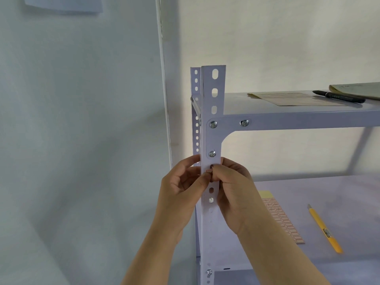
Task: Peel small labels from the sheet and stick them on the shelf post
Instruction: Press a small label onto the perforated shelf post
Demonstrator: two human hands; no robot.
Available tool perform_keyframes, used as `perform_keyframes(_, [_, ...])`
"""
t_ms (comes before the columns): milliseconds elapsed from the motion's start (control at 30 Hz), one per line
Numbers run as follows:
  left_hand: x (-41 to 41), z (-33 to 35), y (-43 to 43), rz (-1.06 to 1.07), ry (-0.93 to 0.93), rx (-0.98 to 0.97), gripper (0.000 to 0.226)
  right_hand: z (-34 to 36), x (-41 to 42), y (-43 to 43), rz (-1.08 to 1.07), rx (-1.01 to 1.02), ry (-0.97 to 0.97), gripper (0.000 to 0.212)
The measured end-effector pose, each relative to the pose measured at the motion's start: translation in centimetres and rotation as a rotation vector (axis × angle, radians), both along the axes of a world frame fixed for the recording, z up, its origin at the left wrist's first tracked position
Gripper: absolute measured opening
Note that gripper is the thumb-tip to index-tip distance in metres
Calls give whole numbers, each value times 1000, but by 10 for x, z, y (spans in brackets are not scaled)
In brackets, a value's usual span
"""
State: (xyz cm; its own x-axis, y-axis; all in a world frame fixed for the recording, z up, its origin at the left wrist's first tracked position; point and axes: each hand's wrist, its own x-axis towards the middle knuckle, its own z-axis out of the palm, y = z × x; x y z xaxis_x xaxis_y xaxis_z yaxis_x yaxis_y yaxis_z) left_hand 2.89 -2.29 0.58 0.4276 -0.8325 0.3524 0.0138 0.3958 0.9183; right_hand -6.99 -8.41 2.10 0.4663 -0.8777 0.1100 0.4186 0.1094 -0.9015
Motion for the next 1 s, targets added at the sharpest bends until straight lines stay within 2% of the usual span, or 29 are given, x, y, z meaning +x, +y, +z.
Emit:
perform_keyframes(100, [0,0,0,-6,2,-2,34,-2,-3,-1,46,7,-43,22])
perform_keyframes(267, [1,0,0,-22,15,-1,34,-7,-11,-1,122,20,-140,25])
perform_keyframes(400, [1,-4,2,-14,-17,55,33,-11,-13,0,88,106,-159,23])
perform_keyframes(467, [0,-8,2,67,-40,81,35,-12,-16,0,22,105,-161,26])
perform_keyframes(533, [-1,-11,3,234,-124,48,27,-13,-21,1,-53,102,-156,31])
perform_keyframes(600, [-1,-12,5,348,-238,-43,13,-12,-28,3,-100,76,-142,31])
perform_keyframes(667, [-3,-10,8,350,-314,-108,5,-9,-34,6,-115,22,-117,25])
perform_keyframes(833, [-11,-2,13,277,-375,-135,14,-4,-38,16,-89,-140,-30,16])
perform_keyframes(1000, [-16,1,13,267,-321,-145,19,-6,-35,19,-79,-172,-3,15])
